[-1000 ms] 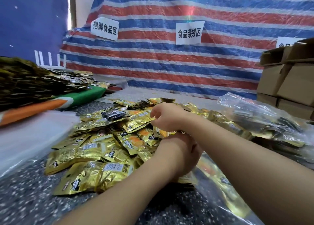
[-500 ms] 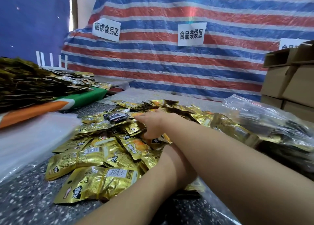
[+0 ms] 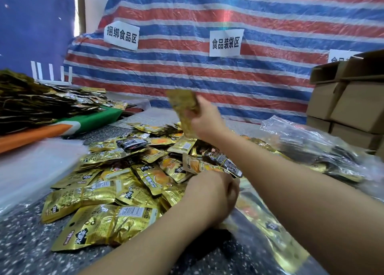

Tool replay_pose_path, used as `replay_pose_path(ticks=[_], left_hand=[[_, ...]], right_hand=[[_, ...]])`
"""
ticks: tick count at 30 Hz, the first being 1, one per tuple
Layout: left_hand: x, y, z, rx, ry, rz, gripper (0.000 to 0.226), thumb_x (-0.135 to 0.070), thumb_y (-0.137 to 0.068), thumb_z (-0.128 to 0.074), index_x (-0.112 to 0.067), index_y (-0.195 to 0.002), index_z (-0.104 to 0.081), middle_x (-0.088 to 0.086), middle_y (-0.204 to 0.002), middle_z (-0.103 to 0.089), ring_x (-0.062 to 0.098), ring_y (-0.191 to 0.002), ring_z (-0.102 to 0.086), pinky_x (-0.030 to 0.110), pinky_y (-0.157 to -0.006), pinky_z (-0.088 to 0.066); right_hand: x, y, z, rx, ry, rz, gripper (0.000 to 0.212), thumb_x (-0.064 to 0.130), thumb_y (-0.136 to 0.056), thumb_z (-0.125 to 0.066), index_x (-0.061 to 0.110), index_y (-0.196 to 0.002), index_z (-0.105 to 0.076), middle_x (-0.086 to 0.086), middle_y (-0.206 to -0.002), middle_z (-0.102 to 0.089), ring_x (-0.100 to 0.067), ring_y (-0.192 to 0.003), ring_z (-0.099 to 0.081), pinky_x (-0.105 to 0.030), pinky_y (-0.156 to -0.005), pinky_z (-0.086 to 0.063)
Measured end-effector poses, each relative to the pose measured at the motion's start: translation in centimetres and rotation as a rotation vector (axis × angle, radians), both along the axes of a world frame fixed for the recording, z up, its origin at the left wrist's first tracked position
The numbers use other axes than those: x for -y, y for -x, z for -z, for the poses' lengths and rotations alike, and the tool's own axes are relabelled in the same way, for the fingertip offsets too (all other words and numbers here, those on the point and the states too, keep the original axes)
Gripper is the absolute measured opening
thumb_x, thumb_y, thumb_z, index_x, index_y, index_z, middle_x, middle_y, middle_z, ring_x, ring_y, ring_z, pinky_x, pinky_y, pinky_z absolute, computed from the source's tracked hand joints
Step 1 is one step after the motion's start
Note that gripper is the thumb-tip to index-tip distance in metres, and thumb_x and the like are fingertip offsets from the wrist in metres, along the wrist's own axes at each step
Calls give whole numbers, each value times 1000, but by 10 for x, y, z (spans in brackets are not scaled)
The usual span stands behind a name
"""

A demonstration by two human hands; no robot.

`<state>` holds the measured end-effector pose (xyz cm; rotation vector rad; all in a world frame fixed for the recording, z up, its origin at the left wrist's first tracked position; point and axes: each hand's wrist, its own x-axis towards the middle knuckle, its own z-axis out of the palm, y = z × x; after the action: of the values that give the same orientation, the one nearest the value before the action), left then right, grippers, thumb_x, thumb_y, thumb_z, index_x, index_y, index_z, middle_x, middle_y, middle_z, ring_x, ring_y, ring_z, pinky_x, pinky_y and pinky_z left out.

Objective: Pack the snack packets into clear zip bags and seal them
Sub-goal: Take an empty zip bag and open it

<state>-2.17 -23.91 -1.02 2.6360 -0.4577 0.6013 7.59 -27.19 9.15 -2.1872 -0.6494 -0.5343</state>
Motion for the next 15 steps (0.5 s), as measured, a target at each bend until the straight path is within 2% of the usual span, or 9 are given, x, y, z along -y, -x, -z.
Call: replay_pose_path(ticks=[2,4,6,8,9,11,13,15], left_hand=[[-2,0,-3,48,73,39,49,-49,-101,-34,-15,-78,-60,1,-66,-56,27,-70,-59,32,-54,-36],[-2,2,-6,89,94,81,56,-52,-101,-32,-15,-66,-54,-2,-58,-50,19,-58,-52,31,-48,-31],[-5,2,-8,90,159,128,55,-48,-101,-35,-15,-62,-53,-2,-54,-53,15,-52,-49,29,-47,-33],[-6,1,-8,76,208,154,49,-43,-100,-41,-13,-67,-61,1,-57,-59,16,-52,-53,30,-48,-38],[-6,2,-8,65,226,165,45,-40,-99,-43,-13,-68,-62,2,-58,-60,17,-53,-54,29,-48,-38],[-6,2,-9,58,259,174,39,-34,-96,-47,-13,-65,-58,1,-58,-57,16,-50,-48,28,-47,-35],[-7,2,-11,71,273,167,37,-32,-95,-50,-15,-61,-52,-2,-55,-52,11,-50,-42,26,-48,-30],[-9,-1,-11,62,274,185,34,-30,-93,-53,-15,-62,-52,-3,-57,-52,9,-52,-44,25,-49,-32]], right_hand=[[27,9,-11,-134,-311,-13,21,14,-99,-56,14,-120,-57,-1,-110,-68,-19,-101,-64,-36,-81,-52],[57,22,-13,-295,-594,-112,24,19,-101,-52,8,-123,-55,-7,-111,-69,-24,-97,-70,-42,-79,-58],[89,34,-6,-432,-821,-200,27,21,-103,-47,4,-123,-55,-13,-111,-71,-28,-97,-72,-44,-77,-60],[114,45,1,-581,-1004,-187,32,26,-102,-47,4,-124,-55,-18,-118,-69,-32,-106,-69,-50,-90,-56],[124,50,3,-645,-1059,-156,31,28,-101,-48,6,-120,-58,-18,-117,-69,-31,-105,-69,-50,-91,-57],[140,59,8,-697,-1120,-112,23,26,-100,-51,8,-106,-64,-13,-103,-73,-27,-93,-71,-49,-80,-59],[154,68,18,-698,-1166,-125,16,15,-99,-53,5,-96,-65,-12,-89,-75,-24,-82,-74,-47,-74,-60],[163,74,28,-649,-1153,-137,13,8,-96,-53,4,-97,-65,-12,-87,-74,-22,-81,-74,-38,-70,-63]])
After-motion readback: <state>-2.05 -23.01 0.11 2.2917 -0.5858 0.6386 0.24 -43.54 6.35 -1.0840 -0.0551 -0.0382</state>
